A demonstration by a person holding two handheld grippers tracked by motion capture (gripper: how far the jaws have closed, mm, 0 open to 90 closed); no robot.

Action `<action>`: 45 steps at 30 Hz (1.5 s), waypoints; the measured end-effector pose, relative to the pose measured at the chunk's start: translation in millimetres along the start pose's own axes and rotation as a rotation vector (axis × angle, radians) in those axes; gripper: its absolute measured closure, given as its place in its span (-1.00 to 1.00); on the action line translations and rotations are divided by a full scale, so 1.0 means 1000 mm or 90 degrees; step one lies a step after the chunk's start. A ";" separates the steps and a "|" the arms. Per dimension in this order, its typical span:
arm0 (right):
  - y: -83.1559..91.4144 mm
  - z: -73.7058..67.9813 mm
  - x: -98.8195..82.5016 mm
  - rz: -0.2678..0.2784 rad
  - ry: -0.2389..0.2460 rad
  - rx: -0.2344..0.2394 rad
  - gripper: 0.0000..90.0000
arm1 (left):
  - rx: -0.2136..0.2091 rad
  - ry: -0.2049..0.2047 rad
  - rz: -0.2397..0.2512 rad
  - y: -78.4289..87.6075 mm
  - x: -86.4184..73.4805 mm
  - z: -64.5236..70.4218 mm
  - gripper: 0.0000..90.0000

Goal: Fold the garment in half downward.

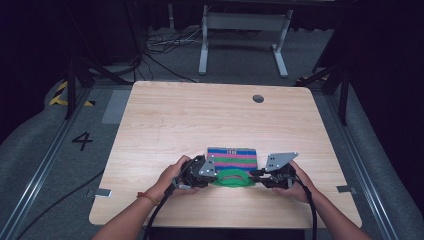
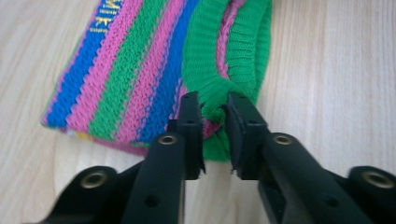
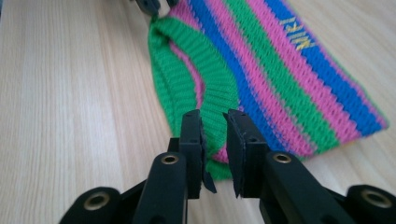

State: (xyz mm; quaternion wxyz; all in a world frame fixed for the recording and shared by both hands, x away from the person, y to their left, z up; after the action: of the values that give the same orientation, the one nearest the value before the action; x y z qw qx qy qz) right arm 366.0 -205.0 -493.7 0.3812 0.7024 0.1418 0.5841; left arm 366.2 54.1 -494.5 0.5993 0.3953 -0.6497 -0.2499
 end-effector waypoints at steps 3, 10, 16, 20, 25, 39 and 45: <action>0.002 -0.004 -0.006 -0.005 -0.007 -0.005 0.65 | 0.008 0.014 0.002 0.005 -0.004 0.002 0.56; 0.009 -0.007 0.005 0.029 -0.013 -0.032 0.53 | 0.043 0.052 0.053 0.011 0.001 -0.006 0.43; -0.010 -0.009 0.005 0.003 -0.009 -0.028 0.57 | -0.003 0.052 0.045 -0.013 0.008 -0.002 0.50; -0.021 -0.009 -0.006 -0.007 -0.022 -0.028 0.59 | -0.017 0.090 0.064 -0.024 0.000 0.000 0.48; -0.021 -0.007 -0.010 0.009 -0.014 -0.041 0.61 | -0.006 0.083 0.079 -0.027 -0.003 -0.006 0.52; -0.007 -0.001 0.005 0.016 -0.021 -0.089 0.20 | 0.045 0.115 0.046 -0.011 -0.002 -0.014 -0.06; 0.026 -0.008 0.001 0.017 -0.021 -0.116 -0.02 | 0.051 0.091 0.021 0.024 -0.018 -0.005 -0.23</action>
State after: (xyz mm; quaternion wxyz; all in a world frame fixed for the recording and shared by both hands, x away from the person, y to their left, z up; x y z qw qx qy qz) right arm 352.1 -219.0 -474.7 0.4379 0.6762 0.0725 0.5880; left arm 365.4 83.2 -484.9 0.6318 0.4250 -0.6213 -0.1848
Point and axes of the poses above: each handheld gripper's, and its own axes: y roughly backward along the jaws, x roughly out of its top, z roughly to its right, the point moved 3 cm from there along -y, roughly forward along the jaws, and after that the axes turned 3 degrees about -y, right-handed, at the moved point
